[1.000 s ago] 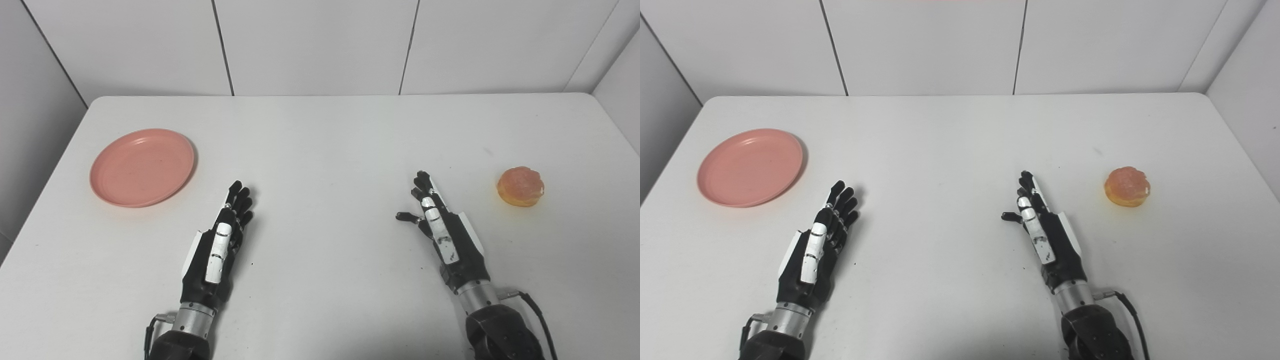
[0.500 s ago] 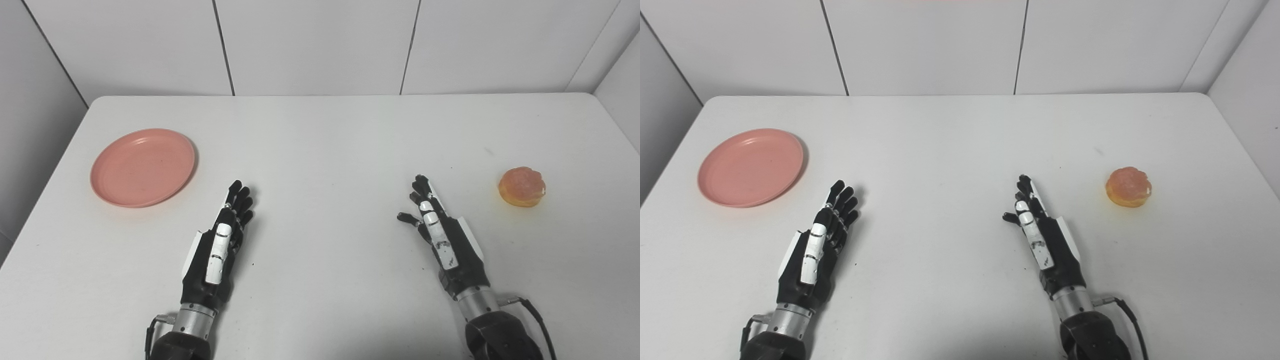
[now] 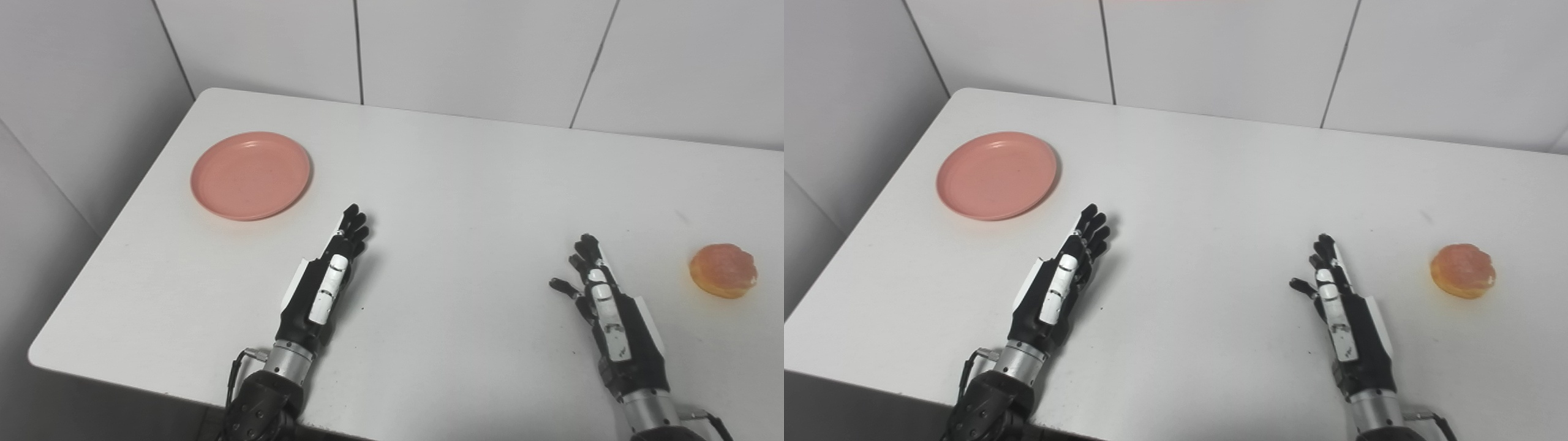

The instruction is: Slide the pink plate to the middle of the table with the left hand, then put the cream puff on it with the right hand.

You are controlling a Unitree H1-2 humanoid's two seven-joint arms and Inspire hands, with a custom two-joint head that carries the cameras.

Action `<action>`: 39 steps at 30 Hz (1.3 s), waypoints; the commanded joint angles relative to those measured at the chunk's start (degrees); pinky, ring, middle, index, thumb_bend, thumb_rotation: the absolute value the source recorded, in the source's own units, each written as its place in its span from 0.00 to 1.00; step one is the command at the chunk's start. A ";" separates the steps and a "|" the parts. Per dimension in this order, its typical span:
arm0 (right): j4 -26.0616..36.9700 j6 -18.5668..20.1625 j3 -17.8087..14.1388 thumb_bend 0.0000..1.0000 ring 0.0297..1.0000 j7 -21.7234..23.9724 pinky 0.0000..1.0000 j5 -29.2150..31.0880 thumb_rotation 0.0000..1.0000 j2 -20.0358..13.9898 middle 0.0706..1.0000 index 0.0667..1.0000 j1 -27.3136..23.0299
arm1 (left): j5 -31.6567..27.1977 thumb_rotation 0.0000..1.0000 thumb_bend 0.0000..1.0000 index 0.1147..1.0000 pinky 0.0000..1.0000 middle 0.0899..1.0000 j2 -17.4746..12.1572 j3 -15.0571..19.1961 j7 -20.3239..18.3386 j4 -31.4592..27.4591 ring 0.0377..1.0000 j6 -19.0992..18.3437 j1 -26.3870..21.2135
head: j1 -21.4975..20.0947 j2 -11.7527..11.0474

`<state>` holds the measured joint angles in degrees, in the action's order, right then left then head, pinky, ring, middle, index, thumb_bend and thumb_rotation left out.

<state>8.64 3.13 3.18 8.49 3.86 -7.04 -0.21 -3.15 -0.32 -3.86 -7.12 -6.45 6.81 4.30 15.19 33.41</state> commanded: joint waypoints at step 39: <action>-0.07 -0.31 -1.77 0.00 1.00 0.89 1.00 1.54 1.00 -0.77 1.00 1.00 -0.21 | 2.54 1.00 0.50 0.99 1.00 1.00 5.63 -3.15 2.29 5.23 0.99 0.24 0.21 | 10.15 -5.37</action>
<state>7.33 1.54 1.56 9.85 5.54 -7.89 -0.46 1.05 3.26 -5.84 -4.65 -4.50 9.09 2.76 25.40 28.04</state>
